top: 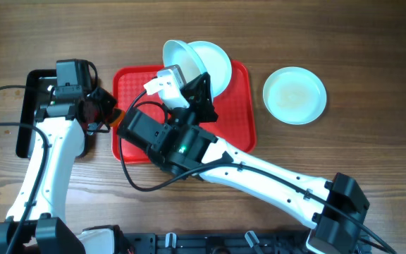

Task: Clean dirty plates on tray and stack at the side
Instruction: 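Carry the scrubbed plate with the right gripper onto the plate at right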

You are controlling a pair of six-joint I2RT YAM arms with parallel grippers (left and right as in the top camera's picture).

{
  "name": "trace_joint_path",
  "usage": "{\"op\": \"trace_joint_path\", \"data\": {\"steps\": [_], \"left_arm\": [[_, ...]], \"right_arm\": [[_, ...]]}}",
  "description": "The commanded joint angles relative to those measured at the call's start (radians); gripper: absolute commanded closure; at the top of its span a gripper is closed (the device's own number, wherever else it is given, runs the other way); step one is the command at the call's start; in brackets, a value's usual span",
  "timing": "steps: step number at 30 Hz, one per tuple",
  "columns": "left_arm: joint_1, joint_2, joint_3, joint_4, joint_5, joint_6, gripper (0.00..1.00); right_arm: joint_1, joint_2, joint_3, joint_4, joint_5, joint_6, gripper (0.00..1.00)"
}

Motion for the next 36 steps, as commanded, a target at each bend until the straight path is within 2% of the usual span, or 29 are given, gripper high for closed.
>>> {"op": "trace_joint_path", "data": {"steps": [1,5,10,12,17,24,30,36], "left_arm": [[0.004,0.006,0.013,0.002,-0.014,0.016,0.96],[0.004,0.007,0.013,0.003,-0.013,0.016,0.96],[0.004,0.007,0.013,0.002,-0.013,0.017,0.96],[0.004,0.006,0.013,0.002,-0.013,0.016,0.96],[0.004,0.006,0.013,0.002,-0.013,0.016,0.96],[0.002,0.007,0.013,0.002,-0.013,0.016,0.96],[0.002,0.007,0.013,-0.002,-0.013,0.016,0.96],[0.002,0.007,0.013,-0.006,-0.013,0.016,0.96]], "right_arm": [[-0.037,-0.032,0.005,-0.048,-0.338,0.033,0.96],[-0.181,-0.032,0.005,-0.137,-0.78,0.158,0.95],[-0.444,-0.032,0.005,-0.17,-1.242,0.095,0.96],[-0.589,-0.032,0.005,-0.188,-1.346,0.082,0.96],[-0.843,-0.031,-0.002,-0.195,-1.383,0.078,0.96],[-1.09,-0.029,-0.121,-0.127,-1.331,0.09,0.96],[-1.189,-0.02,-0.211,-0.055,-1.265,0.106,0.96],[-1.194,-0.011,-0.212,-0.074,-1.226,0.106,0.96]]}}
